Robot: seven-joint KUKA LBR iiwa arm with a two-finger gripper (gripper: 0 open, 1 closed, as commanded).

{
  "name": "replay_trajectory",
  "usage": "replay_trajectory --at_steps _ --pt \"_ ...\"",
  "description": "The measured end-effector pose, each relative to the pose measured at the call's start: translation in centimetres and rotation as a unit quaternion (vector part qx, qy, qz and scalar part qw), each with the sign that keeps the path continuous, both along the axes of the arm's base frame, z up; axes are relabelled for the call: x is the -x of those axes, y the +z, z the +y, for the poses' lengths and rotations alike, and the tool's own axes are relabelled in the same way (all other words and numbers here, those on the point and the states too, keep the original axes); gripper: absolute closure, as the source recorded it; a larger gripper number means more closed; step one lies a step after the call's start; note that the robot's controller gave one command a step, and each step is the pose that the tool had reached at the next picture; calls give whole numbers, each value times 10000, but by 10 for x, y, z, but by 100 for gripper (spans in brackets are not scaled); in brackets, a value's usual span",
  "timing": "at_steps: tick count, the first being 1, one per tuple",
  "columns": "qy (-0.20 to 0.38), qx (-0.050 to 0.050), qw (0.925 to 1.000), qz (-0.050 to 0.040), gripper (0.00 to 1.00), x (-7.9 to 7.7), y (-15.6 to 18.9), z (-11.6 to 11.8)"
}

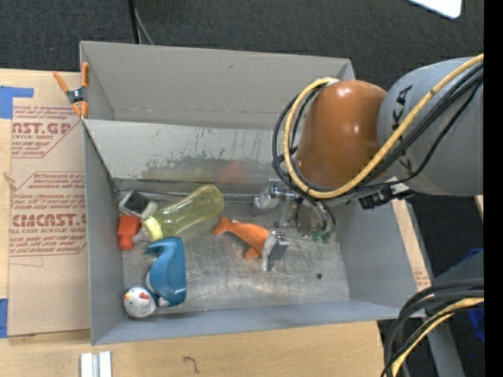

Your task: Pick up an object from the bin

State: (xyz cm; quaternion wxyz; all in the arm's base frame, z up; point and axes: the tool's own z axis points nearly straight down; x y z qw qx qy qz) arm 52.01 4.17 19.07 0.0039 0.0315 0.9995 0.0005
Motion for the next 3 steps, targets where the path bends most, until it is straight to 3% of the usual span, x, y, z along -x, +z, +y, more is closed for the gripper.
replay_trajectory --at_steps 1,3 --pt "-1789 -6 9839 40 100 -35 -103 27" --pt "-1731 -2 9849 50 100 -29 -83 26"
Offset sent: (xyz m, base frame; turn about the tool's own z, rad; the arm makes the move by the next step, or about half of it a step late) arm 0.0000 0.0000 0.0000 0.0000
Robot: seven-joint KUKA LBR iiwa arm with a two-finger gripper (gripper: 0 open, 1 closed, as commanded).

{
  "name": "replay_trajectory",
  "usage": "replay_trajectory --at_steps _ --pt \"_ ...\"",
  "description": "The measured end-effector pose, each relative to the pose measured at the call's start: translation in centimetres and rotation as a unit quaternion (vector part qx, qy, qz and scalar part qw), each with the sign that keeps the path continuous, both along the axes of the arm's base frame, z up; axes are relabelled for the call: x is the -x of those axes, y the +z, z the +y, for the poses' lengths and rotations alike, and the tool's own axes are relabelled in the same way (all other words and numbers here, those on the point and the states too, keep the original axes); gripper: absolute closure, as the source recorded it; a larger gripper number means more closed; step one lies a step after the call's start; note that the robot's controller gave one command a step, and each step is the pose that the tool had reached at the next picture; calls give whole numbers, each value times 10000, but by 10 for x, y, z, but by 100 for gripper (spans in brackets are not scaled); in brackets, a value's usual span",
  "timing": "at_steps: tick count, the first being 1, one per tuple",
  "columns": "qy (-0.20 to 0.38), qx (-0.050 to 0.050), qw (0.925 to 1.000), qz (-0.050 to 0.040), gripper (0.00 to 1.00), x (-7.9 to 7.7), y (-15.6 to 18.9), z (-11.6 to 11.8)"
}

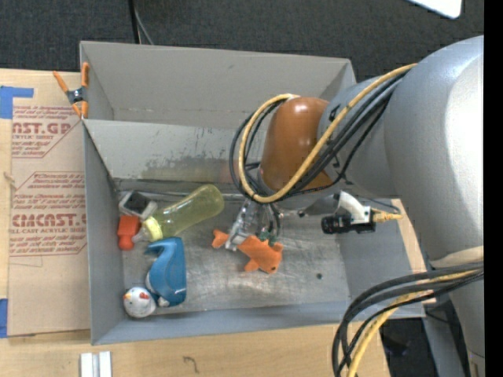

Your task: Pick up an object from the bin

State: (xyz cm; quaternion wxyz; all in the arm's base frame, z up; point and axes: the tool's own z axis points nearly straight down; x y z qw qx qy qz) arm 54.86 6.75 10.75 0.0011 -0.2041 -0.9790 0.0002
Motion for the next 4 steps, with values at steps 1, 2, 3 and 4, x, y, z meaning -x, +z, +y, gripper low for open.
replay_trajectory --at_steps 1,2,3,4 --pt "-16 2 10000 18 100 -2 52 1" --pt "-54 -8 9999 -93 100 -4 42 5" --pt "-222 0 9997 -31 100 -2 -30 2" --pt "-120 -2 9999 -28 100 -6 105 4"
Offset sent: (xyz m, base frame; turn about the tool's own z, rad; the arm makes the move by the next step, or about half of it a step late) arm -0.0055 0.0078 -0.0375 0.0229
